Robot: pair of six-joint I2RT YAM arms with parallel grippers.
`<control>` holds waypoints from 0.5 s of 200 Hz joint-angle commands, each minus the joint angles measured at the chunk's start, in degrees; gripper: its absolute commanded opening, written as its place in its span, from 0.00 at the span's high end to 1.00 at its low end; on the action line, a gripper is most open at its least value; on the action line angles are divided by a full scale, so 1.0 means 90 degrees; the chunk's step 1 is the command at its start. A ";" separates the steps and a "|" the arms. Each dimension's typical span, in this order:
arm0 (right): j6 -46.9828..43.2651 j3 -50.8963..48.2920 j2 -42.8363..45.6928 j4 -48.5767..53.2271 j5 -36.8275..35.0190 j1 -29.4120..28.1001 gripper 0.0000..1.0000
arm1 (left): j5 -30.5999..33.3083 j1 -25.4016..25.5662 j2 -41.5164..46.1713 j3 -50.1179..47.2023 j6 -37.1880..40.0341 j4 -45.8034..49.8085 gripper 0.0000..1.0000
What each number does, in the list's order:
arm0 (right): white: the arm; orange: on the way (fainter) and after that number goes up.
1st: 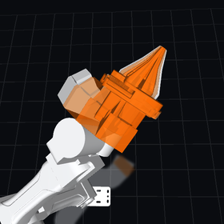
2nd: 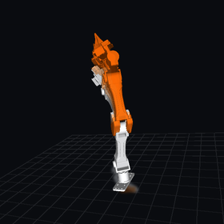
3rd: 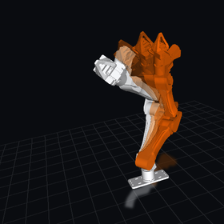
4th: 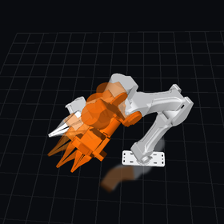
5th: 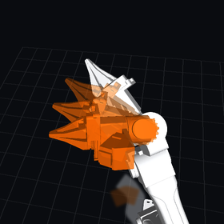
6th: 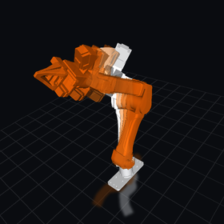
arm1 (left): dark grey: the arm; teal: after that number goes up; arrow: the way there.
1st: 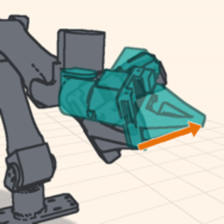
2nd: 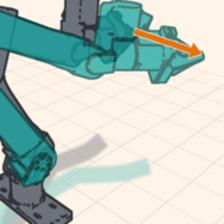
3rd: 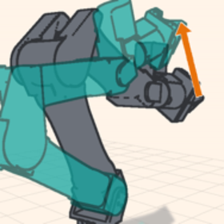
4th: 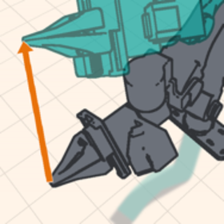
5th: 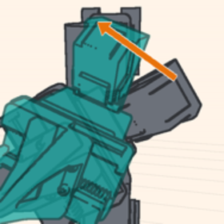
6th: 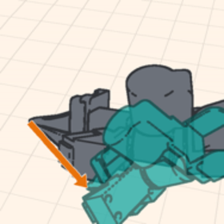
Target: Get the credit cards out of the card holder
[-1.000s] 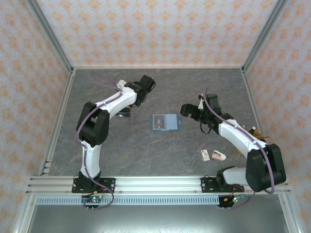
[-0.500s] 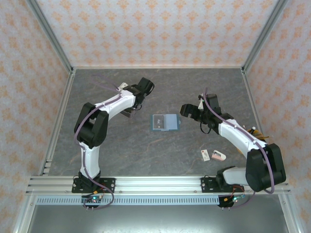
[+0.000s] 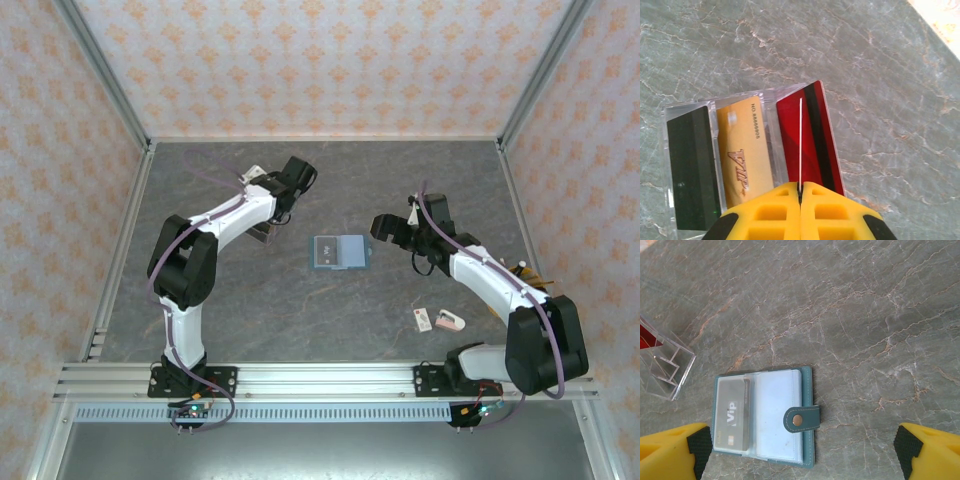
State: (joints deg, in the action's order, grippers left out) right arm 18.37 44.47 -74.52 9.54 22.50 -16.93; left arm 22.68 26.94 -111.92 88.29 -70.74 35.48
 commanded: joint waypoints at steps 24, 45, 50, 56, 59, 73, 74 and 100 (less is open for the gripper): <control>0.0026 0.0116 -0.0004 0.0081 0.0044 -0.0004 0.05 | 0.0112 -0.0121 -0.0338 0.0639 0.0493 0.0309 0.77; 0.0018 0.0108 0.0004 0.0086 0.0022 -0.0008 0.05 | -0.0001 -0.0151 -0.0349 0.0714 0.0641 0.0296 0.73; 0.0017 0.0110 -0.0002 0.0087 0.0021 -0.0005 0.05 | -0.0014 -0.0160 -0.0337 0.0711 0.0660 0.0286 0.73; 0.0017 0.0115 -0.0004 0.0080 0.0023 -0.0004 0.05 | -0.0031 -0.0161 -0.0328 0.0708 0.0690 0.0262 0.73; 0.0018 0.0109 -0.0001 0.0081 0.0031 -0.0009 0.05 | -0.0052 -0.0161 -0.0321 0.0706 0.0704 0.0257 0.73; 0.0013 0.0113 -0.0002 0.0072 0.0060 0.0002 0.05 | -0.0221 -0.0180 -0.0287 0.0706 0.0829 0.0196 0.72; 0.0011 0.0115 -0.0002 0.0068 0.0064 0.0004 0.05 | -0.0233 -0.0181 -0.0283 0.0707 0.0839 0.0192 0.71; -0.0018 0.0118 -0.0014 0.0082 0.0112 0.0000 0.05 | -0.0570 -0.0190 -0.0042 0.0645 0.1209 0.0063 0.67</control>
State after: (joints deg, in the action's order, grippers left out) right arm 18.37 44.47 -74.52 9.65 22.57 -16.93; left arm 19.79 25.50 -114.17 93.12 -63.96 35.68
